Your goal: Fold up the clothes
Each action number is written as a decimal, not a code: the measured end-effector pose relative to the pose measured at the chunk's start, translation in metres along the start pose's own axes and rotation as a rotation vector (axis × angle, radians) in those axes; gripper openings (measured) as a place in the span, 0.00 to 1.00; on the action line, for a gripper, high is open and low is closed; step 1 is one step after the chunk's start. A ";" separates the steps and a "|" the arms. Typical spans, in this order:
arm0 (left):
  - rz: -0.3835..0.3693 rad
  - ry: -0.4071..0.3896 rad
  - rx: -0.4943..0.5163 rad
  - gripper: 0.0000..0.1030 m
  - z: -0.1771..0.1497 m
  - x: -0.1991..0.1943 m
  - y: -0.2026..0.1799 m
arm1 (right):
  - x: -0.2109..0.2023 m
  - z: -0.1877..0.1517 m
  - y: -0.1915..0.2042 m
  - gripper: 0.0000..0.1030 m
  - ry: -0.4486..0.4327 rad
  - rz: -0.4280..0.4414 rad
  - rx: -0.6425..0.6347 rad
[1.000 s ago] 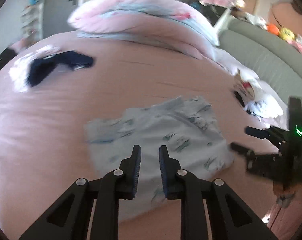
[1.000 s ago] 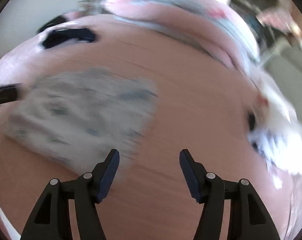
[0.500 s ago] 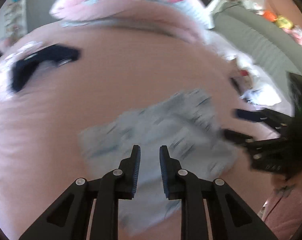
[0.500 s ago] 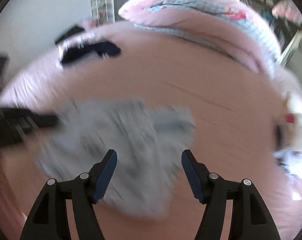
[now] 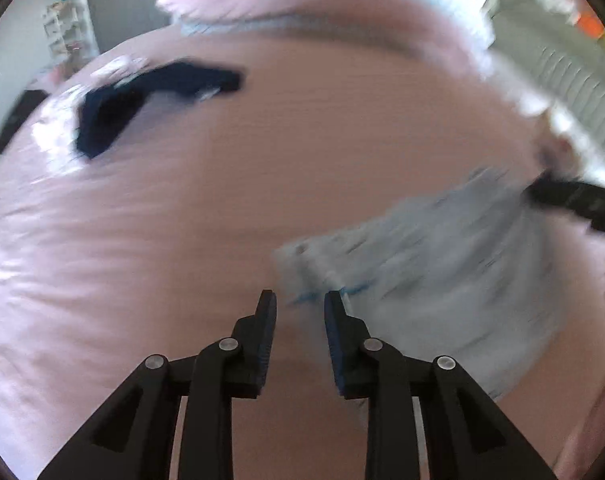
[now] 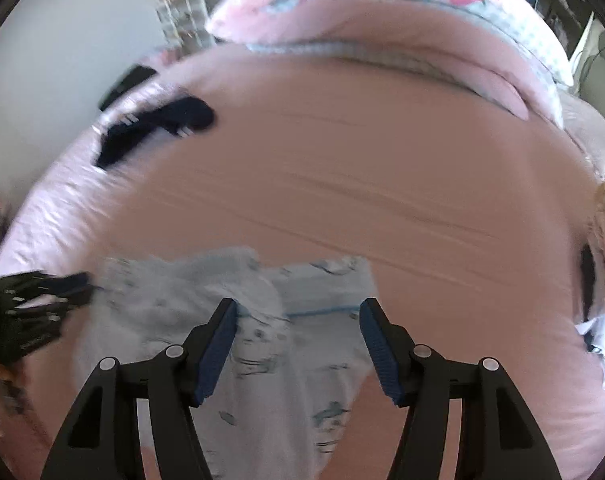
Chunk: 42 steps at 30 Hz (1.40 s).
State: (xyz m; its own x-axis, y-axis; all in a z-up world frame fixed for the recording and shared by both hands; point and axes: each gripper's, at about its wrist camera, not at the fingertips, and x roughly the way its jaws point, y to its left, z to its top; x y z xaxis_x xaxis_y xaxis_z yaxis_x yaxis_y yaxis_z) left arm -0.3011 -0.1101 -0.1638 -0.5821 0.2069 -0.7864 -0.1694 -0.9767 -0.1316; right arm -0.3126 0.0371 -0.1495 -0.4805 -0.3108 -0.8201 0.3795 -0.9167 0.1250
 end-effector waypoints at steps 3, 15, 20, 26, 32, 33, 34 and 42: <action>-0.128 -0.077 0.057 0.29 0.005 0.008 -0.032 | 0.009 0.000 0.014 0.61 0.023 -0.017 -0.042; -0.142 -0.206 -0.042 0.32 0.009 -0.005 -0.025 | 0.020 -0.012 -0.027 0.61 0.011 0.194 0.286; -0.162 -0.059 0.052 0.32 -0.004 0.021 -0.049 | 0.026 -0.046 0.003 0.62 0.070 -0.007 0.112; -0.004 0.004 0.002 0.52 -0.007 0.031 -0.034 | 0.019 -0.041 -0.026 0.63 0.079 -0.037 0.189; -0.075 -0.121 -0.050 0.56 -0.006 0.008 -0.037 | 0.004 -0.011 -0.016 0.65 0.003 -0.056 0.130; -0.085 -0.132 -0.020 0.56 -0.005 0.009 -0.044 | 0.009 -0.006 -0.006 0.65 0.014 -0.065 0.084; -0.064 -0.127 -0.004 0.56 -0.003 0.015 -0.048 | 0.014 -0.004 -0.004 0.65 0.032 -0.081 0.071; 0.028 -0.072 -0.114 0.56 -0.002 0.033 -0.014 | 0.029 0.012 -0.048 0.65 0.129 -0.038 0.299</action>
State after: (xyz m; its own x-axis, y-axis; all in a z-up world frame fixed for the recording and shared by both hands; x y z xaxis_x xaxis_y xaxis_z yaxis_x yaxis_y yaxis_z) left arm -0.3167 -0.0893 -0.1894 -0.6419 0.1790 -0.7456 -0.0629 -0.9814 -0.1815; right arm -0.3542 0.0691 -0.1724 -0.3788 -0.2579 -0.8888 0.1051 -0.9662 0.2356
